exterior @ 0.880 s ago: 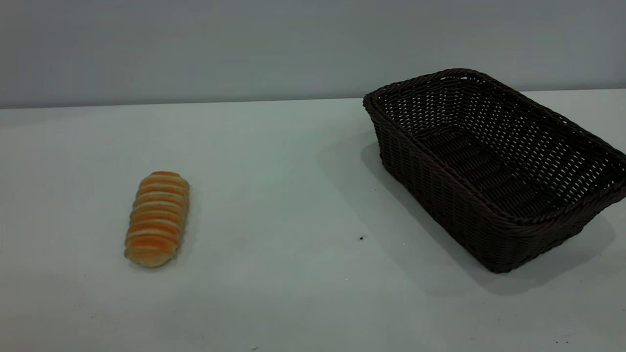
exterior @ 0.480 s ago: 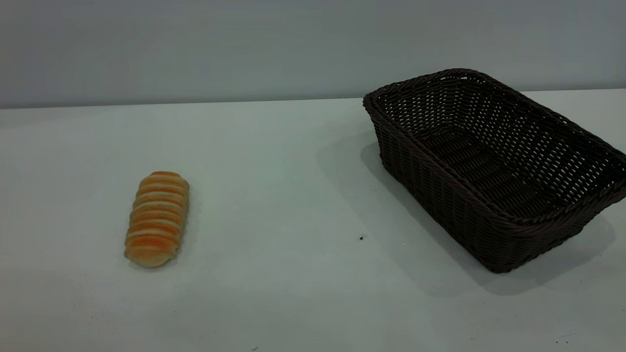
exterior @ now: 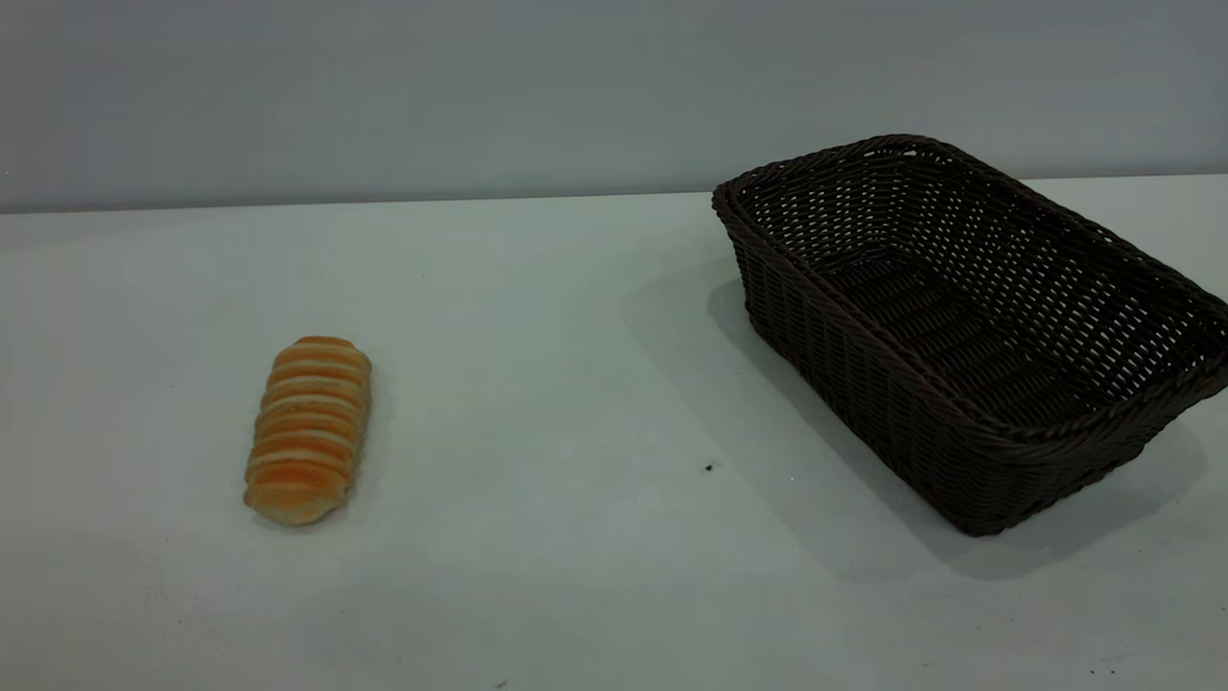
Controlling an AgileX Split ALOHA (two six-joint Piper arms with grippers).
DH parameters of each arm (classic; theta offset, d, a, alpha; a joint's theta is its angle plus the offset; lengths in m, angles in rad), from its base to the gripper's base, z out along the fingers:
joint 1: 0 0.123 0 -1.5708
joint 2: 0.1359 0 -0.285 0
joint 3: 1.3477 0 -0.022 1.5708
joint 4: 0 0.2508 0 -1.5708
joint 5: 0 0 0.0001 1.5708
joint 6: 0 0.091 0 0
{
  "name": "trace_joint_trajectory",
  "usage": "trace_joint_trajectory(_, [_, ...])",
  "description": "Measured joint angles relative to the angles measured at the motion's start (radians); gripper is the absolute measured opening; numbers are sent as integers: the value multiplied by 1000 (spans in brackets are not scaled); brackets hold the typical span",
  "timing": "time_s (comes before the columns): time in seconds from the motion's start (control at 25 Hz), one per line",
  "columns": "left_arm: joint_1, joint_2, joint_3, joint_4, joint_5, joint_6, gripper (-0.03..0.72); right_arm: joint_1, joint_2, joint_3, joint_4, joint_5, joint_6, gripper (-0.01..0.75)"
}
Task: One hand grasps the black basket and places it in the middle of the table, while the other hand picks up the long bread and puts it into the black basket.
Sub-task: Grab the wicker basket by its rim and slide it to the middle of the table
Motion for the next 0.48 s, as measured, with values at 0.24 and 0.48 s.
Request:
trace_joint_trajectory(0.24, [0,0,0,0,0,0,579,0,0,0,0,0,0,457])
trace_joint_trajectory(0.48, [0,0,0,0,-9,0,579,0,0,0,0,0,0,457])
